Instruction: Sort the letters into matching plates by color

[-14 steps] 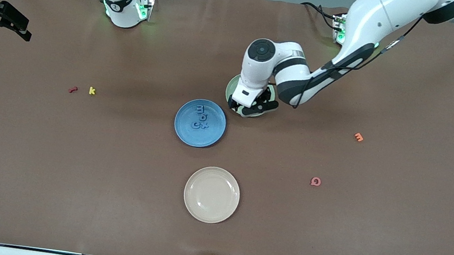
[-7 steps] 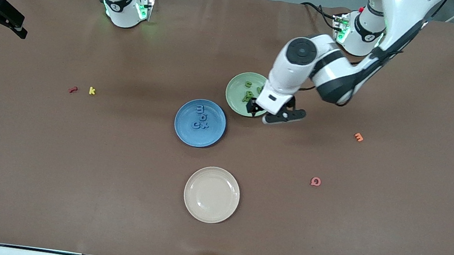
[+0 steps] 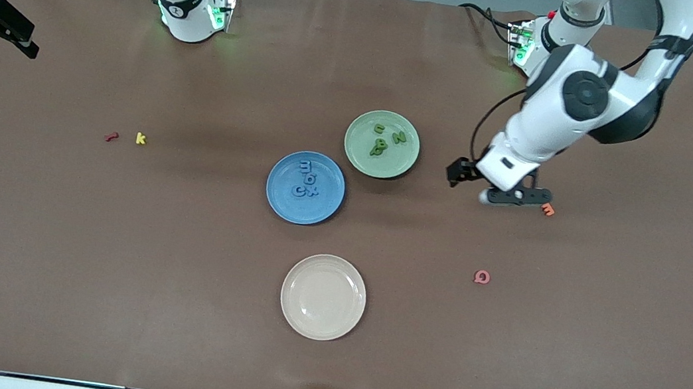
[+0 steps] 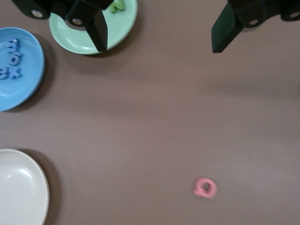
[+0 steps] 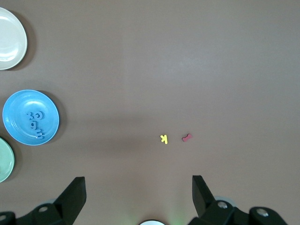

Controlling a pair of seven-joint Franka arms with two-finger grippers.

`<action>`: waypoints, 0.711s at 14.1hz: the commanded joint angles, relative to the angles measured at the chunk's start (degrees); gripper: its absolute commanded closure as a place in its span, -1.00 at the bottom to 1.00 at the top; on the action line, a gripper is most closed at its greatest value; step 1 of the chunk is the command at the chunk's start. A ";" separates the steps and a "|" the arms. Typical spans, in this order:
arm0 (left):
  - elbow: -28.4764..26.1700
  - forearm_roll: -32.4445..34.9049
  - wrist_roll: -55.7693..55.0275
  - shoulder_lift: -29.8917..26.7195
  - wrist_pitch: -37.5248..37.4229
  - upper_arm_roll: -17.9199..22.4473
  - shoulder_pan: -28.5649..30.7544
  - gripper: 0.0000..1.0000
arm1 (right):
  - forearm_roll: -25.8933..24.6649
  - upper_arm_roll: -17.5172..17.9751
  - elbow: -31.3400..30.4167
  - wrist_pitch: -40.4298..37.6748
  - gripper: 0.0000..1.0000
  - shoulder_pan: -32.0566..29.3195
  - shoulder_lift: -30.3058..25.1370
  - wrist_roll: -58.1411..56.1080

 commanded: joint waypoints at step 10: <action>15.41 -2.17 21.28 -5.12 -19.56 4.37 17.54 -0.97 | -0.14 1.61 0.41 -2.70 -1.00 -0.51 0.12 -0.20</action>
